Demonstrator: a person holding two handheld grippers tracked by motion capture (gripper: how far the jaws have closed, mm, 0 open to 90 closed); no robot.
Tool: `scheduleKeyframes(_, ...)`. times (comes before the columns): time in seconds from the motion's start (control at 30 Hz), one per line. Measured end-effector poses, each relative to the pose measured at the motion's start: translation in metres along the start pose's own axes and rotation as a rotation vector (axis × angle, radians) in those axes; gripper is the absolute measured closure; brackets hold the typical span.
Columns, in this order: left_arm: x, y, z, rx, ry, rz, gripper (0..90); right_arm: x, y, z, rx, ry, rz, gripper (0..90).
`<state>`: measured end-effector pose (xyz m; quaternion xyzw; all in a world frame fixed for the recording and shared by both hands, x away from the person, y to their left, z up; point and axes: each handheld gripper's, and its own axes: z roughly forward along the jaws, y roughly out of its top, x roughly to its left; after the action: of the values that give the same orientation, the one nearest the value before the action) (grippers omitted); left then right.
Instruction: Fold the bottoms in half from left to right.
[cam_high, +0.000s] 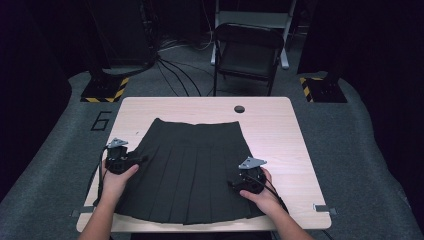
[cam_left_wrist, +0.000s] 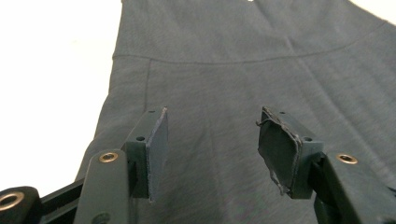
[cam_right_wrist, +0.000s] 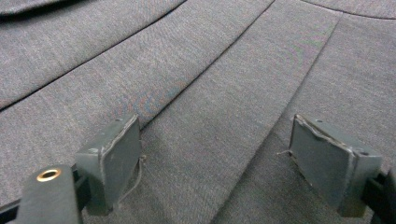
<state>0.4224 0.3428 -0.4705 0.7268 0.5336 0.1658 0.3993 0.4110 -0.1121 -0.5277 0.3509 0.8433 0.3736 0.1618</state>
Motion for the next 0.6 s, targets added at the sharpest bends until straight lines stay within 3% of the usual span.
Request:
scheduleKeyframes(0.13, 0.007, -0.007, -0.002, 0.001, 0.007, -0.015, 42.8, 0.0, 0.0, 0.0, -0.001, -0.001, 0.002, 16.4)
scheduleKeyframes(0.2, 0.012, -0.012, -0.003, 0.008, 0.043, -0.011, 43.4, 0.0, 0.0, 0.0, -0.001, -0.001, 0.002, 16.4)
scheduleKeyframes(0.37, 0.018, -0.015, -0.006, -0.001, 0.051, -0.03, 41.3, 0.0, 0.0, 0.0, 0.0, 0.002, 0.003, 16.4)
scheduleKeyframes(0.57, 0.026, -0.019, -0.009, -0.025, 0.092, -0.041, 41.4, 0.0, 0.0, 0.0, 0.0, 0.003, 0.003, 16.4)
scheduleKeyframes(0.6, 0.028, -0.019, -0.01, -0.009, 0.092, -0.042, 41.1, 0.0, 0.0, 0.0, 0.0, 0.003, 0.003, 16.4)
